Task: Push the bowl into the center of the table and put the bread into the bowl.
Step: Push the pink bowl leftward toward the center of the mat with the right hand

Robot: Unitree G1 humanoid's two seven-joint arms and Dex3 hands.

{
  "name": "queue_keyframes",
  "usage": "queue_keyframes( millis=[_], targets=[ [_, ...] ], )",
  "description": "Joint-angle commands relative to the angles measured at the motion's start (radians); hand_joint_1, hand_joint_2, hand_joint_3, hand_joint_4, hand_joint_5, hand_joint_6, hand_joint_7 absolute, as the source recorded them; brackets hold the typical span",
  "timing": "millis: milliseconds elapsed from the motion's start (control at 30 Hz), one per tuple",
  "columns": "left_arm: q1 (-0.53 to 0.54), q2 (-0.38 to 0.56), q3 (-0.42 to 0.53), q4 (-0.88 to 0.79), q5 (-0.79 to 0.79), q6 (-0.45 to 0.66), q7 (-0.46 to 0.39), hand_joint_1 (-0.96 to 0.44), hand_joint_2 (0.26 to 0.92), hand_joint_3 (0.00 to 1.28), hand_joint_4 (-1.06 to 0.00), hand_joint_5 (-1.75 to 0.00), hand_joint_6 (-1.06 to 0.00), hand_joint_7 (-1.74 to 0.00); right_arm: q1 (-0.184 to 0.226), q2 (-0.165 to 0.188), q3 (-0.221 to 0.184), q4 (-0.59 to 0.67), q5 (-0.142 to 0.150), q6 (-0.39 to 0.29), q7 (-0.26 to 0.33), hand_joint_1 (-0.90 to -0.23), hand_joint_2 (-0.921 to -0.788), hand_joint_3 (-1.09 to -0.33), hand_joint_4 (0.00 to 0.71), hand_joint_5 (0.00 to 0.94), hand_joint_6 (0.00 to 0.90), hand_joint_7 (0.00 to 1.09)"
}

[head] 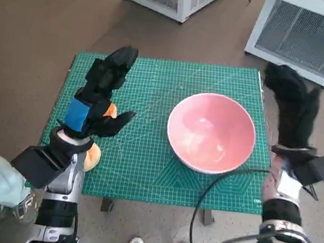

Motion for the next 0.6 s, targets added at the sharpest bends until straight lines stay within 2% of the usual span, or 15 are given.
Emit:
queue_keyframes(
  millis=[33,300,600],
  targets=[
    [0.003,-0.001,0.006,-0.004,0.002,-0.011,0.008,-0.65,0.921,0.31,-0.18,0.0,-0.03,-0.53,0.009,0.004,-0.006,0.064,-0.021,0.059,-0.059,-0.617,-0.921,-0.859,0.15,0.001,-0.001,0.53],
    [-0.001,-0.001,0.004,-0.002,-0.005,-0.002,0.003,-0.65,0.921,0.31,-0.18,0.0,-0.03,-0.53,0.018,0.025,-0.021,0.113,-0.019,0.166,-0.116,-0.598,-0.921,-0.889,0.148,0.0,-0.001,0.53],
    [0.005,0.007,0.007,-0.009,-0.007,0.002,-0.002,-0.64,0.921,0.31,-0.18,0.0,-0.03,-0.53,0.027,0.055,-0.053,0.139,-0.005,0.283,-0.132,-0.573,-0.921,-0.887,0.145,0.001,0.005,0.53]
  ],
)
